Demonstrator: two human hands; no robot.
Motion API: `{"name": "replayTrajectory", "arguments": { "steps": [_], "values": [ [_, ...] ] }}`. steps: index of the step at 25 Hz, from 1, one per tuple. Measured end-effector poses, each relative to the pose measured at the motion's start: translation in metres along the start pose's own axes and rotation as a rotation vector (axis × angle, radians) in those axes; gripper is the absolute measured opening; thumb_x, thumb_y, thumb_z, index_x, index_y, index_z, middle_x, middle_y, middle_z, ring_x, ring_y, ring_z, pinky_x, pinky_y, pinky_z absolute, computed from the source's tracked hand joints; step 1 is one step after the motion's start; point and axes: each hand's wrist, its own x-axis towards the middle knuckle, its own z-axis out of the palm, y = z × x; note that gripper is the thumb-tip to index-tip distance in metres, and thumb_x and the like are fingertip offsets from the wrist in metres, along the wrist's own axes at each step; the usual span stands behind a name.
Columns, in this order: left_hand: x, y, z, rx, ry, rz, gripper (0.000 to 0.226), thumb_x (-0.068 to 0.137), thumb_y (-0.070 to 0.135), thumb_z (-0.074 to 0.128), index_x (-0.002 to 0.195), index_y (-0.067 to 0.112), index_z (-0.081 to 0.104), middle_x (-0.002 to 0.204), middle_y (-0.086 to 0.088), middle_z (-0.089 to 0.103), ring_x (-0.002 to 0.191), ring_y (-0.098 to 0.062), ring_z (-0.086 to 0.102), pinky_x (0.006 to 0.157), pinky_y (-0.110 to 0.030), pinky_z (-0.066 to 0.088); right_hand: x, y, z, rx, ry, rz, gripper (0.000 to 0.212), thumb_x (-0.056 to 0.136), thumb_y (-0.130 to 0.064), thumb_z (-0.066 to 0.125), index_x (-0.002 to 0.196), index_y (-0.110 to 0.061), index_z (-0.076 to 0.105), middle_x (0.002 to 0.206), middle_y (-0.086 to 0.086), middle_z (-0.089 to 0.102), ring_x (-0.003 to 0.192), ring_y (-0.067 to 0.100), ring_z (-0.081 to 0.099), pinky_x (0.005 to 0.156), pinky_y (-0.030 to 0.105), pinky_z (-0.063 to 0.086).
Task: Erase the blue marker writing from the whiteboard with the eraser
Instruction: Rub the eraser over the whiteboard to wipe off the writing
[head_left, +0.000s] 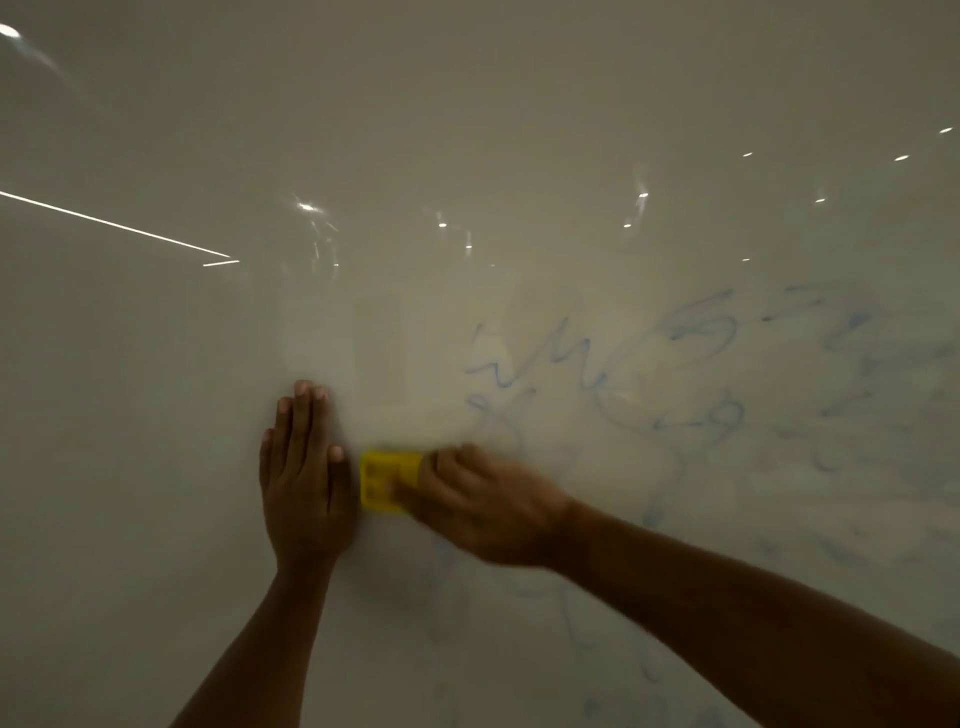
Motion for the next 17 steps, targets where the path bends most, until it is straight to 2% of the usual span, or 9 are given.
{"name": "replayTrajectory", "arguments": {
  "steps": [2,4,6,8,9,11,13,15,17],
  "values": [
    [0.0,0.0,0.0,0.009,-0.01,-0.011,0.06,0.108,0.022,0.033,0.165,0.002,0.039,0.174,-0.013,0.033,0.162,-0.033,0.032,0.13,-0.053,0.026,-0.019,-0.013,-0.007,0.037,-0.061,-0.125,0.04,0.113,-0.014,0.038,0.132,-0.013,0.073,0.111,0.005,0.073,0.096,0.025,0.069,0.085,0.036,0.053],
    [0.0,0.001,-0.002,0.014,-0.012,0.002,0.061,0.109,0.024,0.032,0.165,0.002,0.039,0.174,-0.014,0.034,0.161,-0.034,0.032,0.129,-0.053,0.026,-0.017,0.007,-0.007,0.013,-0.041,-0.132,0.043,0.114,-0.013,0.035,0.132,-0.014,0.073,0.112,0.008,0.074,0.097,0.027,0.069,0.088,0.038,0.052],
    [0.001,0.003,-0.003,0.017,-0.013,0.011,0.06,0.11,0.024,0.03,0.164,0.001,0.04,0.173,-0.016,0.035,0.161,-0.035,0.033,0.128,-0.054,0.028,-0.002,0.034,-0.006,-0.076,-0.002,0.07,0.048,0.112,-0.011,0.03,0.137,-0.014,0.07,0.114,0.014,0.073,0.098,0.033,0.068,0.089,0.044,0.048],
    [0.001,0.003,-0.004,0.013,-0.013,0.013,0.059,0.11,0.023,0.03,0.164,0.0,0.04,0.172,-0.018,0.036,0.16,-0.035,0.034,0.127,-0.056,0.029,0.008,0.033,-0.006,-0.111,0.0,0.255,0.047,0.11,-0.01,0.031,0.142,-0.011,0.066,0.115,0.019,0.071,0.097,0.036,0.067,0.087,0.045,0.046],
    [0.0,0.004,-0.004,0.01,-0.012,0.015,0.059,0.11,0.023,0.031,0.164,0.0,0.04,0.172,-0.018,0.036,0.16,-0.036,0.034,0.127,-0.056,0.029,0.006,0.019,-0.004,-0.1,-0.004,0.25,0.046,0.111,-0.011,0.032,0.14,-0.01,0.066,0.114,0.018,0.07,0.096,0.036,0.066,0.086,0.045,0.046],
    [0.0,0.005,-0.004,0.005,-0.017,0.009,0.06,0.109,0.023,0.031,0.164,-0.001,0.041,0.173,-0.018,0.035,0.161,-0.036,0.033,0.128,-0.055,0.028,-0.012,-0.01,-0.006,-0.039,-0.047,0.073,0.042,0.113,-0.014,0.035,0.137,-0.011,0.069,0.114,0.013,0.072,0.098,0.032,0.067,0.086,0.041,0.048],
    [-0.001,0.004,-0.005,0.009,-0.024,-0.002,0.061,0.108,0.023,0.031,0.164,0.0,0.04,0.173,-0.018,0.034,0.162,-0.036,0.031,0.129,-0.056,0.027,-0.027,0.002,-0.014,-0.026,-0.038,-0.035,0.038,0.111,-0.014,0.042,0.136,-0.015,0.071,0.116,0.01,0.074,0.103,0.029,0.069,0.09,0.039,0.05],
    [-0.001,0.004,-0.004,0.023,-0.03,0.002,0.061,0.109,0.023,0.032,0.165,0.0,0.039,0.174,-0.019,0.034,0.162,-0.037,0.031,0.128,-0.057,0.028,-0.028,0.045,-0.019,-0.14,-0.01,0.103,0.039,0.103,-0.013,0.055,0.139,-0.017,0.07,0.121,0.015,0.074,0.105,0.032,0.07,0.088,0.042,0.049],
    [-0.001,0.005,-0.004,0.027,-0.033,-0.002,0.061,0.109,0.024,0.033,0.166,0.001,0.037,0.174,-0.019,0.033,0.162,-0.038,0.031,0.128,-0.057,0.027,-0.021,0.087,-0.024,-0.28,0.026,0.418,0.051,0.095,-0.014,0.068,0.145,-0.019,0.064,0.123,0.017,0.071,0.098,0.036,0.066,0.081,0.043,0.043]
  ]
}}
